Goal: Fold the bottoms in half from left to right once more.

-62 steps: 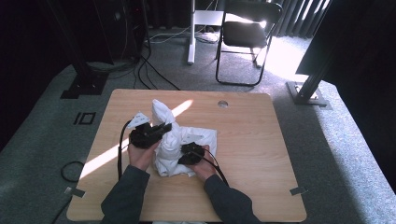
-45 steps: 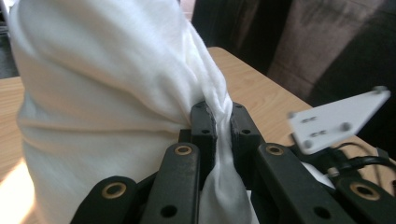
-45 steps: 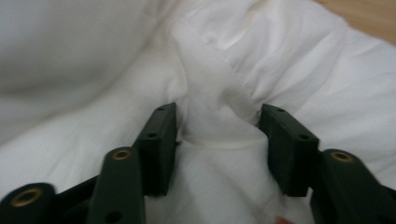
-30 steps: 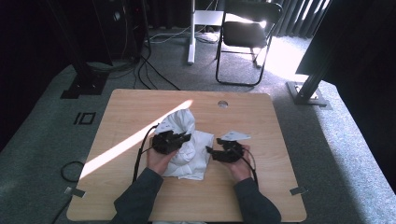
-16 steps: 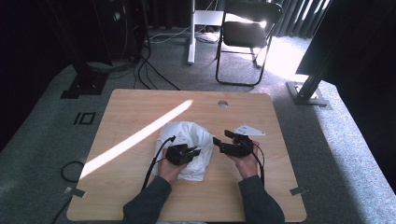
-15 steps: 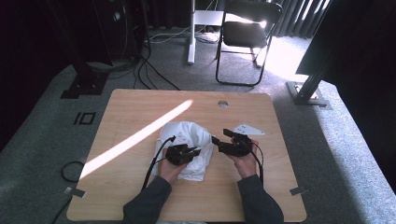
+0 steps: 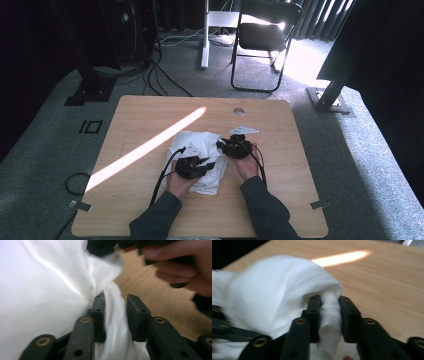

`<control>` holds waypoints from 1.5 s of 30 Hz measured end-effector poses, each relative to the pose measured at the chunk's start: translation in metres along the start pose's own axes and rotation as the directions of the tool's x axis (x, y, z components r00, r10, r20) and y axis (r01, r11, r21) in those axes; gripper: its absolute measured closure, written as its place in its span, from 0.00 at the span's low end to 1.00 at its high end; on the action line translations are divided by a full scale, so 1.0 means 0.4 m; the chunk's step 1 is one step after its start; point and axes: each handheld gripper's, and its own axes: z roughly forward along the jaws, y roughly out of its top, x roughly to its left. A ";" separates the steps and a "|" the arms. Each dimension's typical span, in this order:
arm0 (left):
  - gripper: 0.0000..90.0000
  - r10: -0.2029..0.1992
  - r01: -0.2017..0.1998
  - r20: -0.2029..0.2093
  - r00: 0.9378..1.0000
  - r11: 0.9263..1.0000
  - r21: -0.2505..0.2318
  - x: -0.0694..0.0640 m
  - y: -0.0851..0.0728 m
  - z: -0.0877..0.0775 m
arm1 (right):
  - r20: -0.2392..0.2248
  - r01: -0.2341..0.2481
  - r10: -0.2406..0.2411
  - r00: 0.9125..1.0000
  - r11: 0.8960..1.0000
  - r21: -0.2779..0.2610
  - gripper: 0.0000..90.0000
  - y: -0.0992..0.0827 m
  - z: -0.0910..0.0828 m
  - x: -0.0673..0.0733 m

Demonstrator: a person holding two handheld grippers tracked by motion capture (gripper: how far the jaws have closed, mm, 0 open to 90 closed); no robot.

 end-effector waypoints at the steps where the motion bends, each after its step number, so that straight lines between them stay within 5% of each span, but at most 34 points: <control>1: 0.74 0.004 -0.004 0.002 1.000 1.000 -0.008 -0.006 0.002 -0.006 | 0.000 -0.007 0.007 1.000 1.000 0.010 0.84 -0.006 0.005 -0.006; 5: 0.68 0.035 -0.035 0.003 0.999 0.998 -0.057 -0.022 0.021 -0.055 | 0.002 -0.024 0.024 1.000 0.999 0.022 0.86 -0.024 0.015 -0.021; 8: 0.66 0.047 -0.053 -0.053 0.998 0.991 -0.123 -0.007 0.047 -0.121 | 0.022 -0.026 0.025 0.999 0.999 0.028 0.86 -0.030 0.019 -0.026; 10: 0.66 0.031 -0.051 -0.121 0.992 0.986 -0.160 0.028 0.064 -0.171 | 0.023 -0.031 0.031 0.999 0.999 0.031 0.86 -0.033 0.020 -0.030; 13: 0.70 -0.043 -0.003 -0.208 0.977 0.977 -0.214 0.102 0.079 -0.238 | 0.018 -0.029 0.029 0.999 0.999 0.023 0.86 -0.037 0.019 -0.035; 14: 0.71 -0.043 -0.003 -0.208 0.977 0.977 -0.214 0.102 0.079 -0.238 | 0.017 -0.029 0.029 0.999 0.999 0.023 0.86 -0.037 0.018 -0.035; 16: 0.72 -0.095 0.046 -0.244 0.965 0.979 -0.200 0.173 0.075 -0.267 | 0.019 -0.029 0.029 0.999 0.999 0.028 0.86 -0.038 0.020 -0.036; 17: 0.72 -0.104 0.063 -0.245 0.964 0.984 -0.169 0.192 0.070 -0.264 | 0.020 -0.033 0.032 0.999 0.999 0.028 0.86 -0.039 0.022 -0.037; 19: 0.69 -0.080 0.060 -0.222 0.972 0.994 -0.095 0.220 0.055 -0.242 | 0.021 -0.032 0.032 0.999 0.999 0.031 0.86 -0.040 0.026 -0.039; 22: 0.68 -0.050 0.049 -0.251 0.967 0.999 -0.010 0.243 0.017 -0.208 | 0.020 -0.031 0.031 0.999 0.999 0.036 0.85 -0.042 0.028 -0.040; 25: 0.68 -0.097 0.094 -0.262 0.960 0.995 -0.024 0.260 -0.026 -0.211 | 0.019 -0.029 0.028 0.999 0.999 0.035 0.85 -0.042 0.023 -0.043; 30: 0.64 -0.097 0.103 -0.303 0.948 0.995 0.004 0.269 -0.067 -0.220 | 0.022 -0.025 0.025 0.999 0.999 0.039 0.85 -0.045 0.020 -0.049; 34: 0.62 -0.067 0.078 -0.313 0.947 0.997 0.024 0.279 -0.062 -0.200 | 0.023 -0.023 0.022 0.999 0.999 0.039 0.85 -0.044 0.023 -0.045; 38: 0.63 -0.011 0.028 -0.296 0.955 0.998 0.055 0.282 -0.055 -0.155 | 0.024 -0.028 0.028 0.999 0.999 0.039 0.84 -0.044 0.025 -0.045; 42: 0.69 -0.003 0.016 -0.288 0.958 0.999 0.044 0.284 -0.054 -0.142 | 0.029 -0.032 0.031 0.999 0.999 0.042 0.84 -0.046 0.026 -0.049; 43: 0.78 0.009 0.003 -0.285 0.958 0.999 0.041 0.284 -0.052 -0.134 | 0.029 -0.036 0.034 0.999 0.999 0.041 0.84 -0.049 0.026 -0.052; 45: 0.84 0.049 -0.031 -0.296 0.954 0.997 0.065 0.279 -0.046 -0.123 | 0.029 -0.040 0.039 0.999 0.998 0.041 0.84 -0.051 0.026 -0.054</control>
